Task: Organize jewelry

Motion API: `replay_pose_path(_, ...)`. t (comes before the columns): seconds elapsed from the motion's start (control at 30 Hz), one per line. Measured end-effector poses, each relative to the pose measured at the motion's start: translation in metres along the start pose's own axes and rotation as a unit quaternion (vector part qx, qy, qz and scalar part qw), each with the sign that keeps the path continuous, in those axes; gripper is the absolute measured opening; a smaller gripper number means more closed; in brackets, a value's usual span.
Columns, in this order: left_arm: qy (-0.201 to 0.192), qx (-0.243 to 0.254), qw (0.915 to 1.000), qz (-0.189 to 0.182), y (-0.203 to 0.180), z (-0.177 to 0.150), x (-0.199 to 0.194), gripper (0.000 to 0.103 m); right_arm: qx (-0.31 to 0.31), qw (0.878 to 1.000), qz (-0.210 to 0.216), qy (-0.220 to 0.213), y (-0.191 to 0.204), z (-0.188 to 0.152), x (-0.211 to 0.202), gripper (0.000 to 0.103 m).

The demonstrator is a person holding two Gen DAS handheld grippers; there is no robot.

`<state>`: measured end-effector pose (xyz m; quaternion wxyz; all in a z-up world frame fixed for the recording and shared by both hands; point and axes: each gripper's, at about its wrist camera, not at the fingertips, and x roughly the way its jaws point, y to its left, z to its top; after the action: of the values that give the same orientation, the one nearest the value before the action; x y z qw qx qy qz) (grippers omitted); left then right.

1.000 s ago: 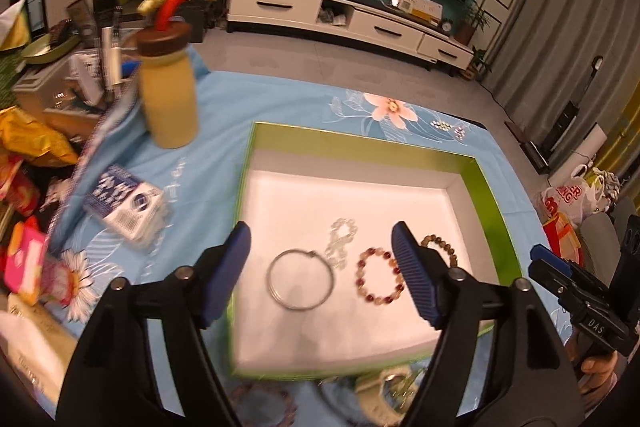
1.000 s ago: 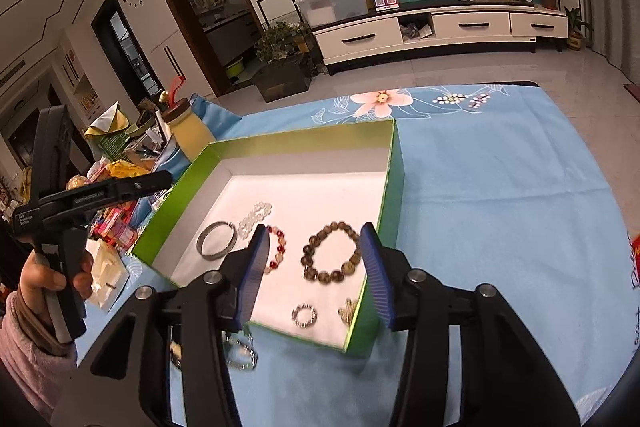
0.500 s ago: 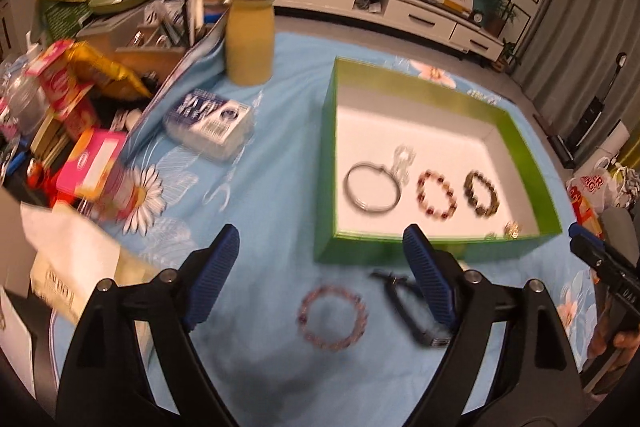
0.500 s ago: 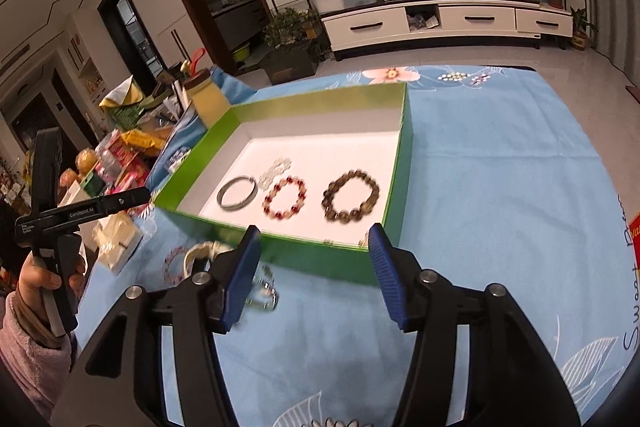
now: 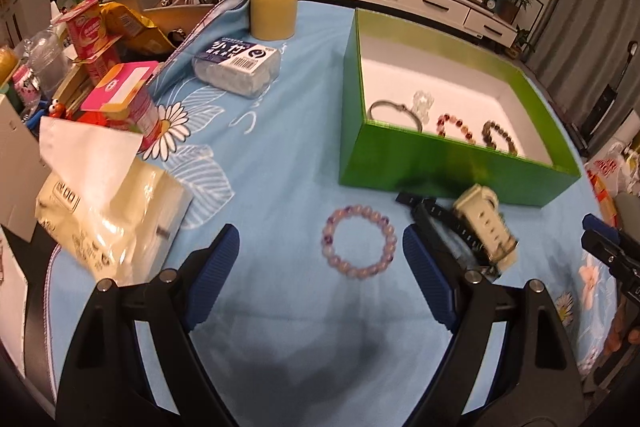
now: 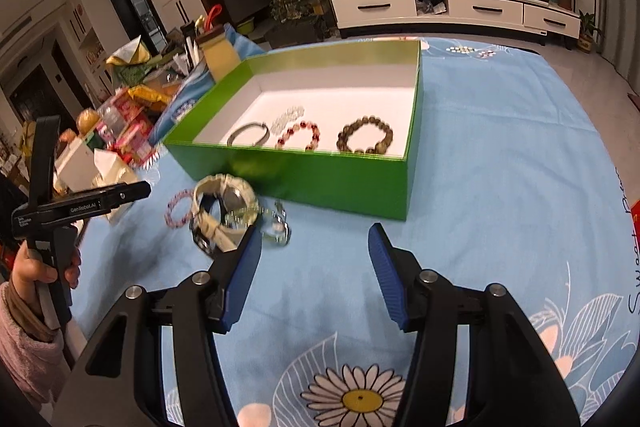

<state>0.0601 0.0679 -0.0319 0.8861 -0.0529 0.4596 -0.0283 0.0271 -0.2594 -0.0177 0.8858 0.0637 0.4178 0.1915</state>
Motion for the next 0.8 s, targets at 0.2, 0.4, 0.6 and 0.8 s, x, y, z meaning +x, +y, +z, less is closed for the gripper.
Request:
replay_pose_path(0.2,0.008,0.016,0.9997,0.018,-0.006,-0.016,0.005,0.085,-0.019,1.000,-0.010,0.018,0.008,-0.014,0.007,0.056)
replay_pose_path(0.4,0.015,0.005,0.9998,0.014,-0.005,-0.025,0.014,0.085,-0.025,0.999,-0.010,0.028,0.015,-0.024,0.014,0.056)
replay_pose_path(0.6,0.020,-0.003,0.9997,0.012,-0.002,-0.020,0.026,0.084,-0.023,0.999,-0.006,0.032,0.017,-0.027,0.019,0.056)
replay_pose_path(0.8,0.023,-0.001,0.9997,0.012,-0.003,-0.015,0.036,0.072,-0.022,0.999,-0.002,0.035,0.016,-0.027,0.023,0.056)
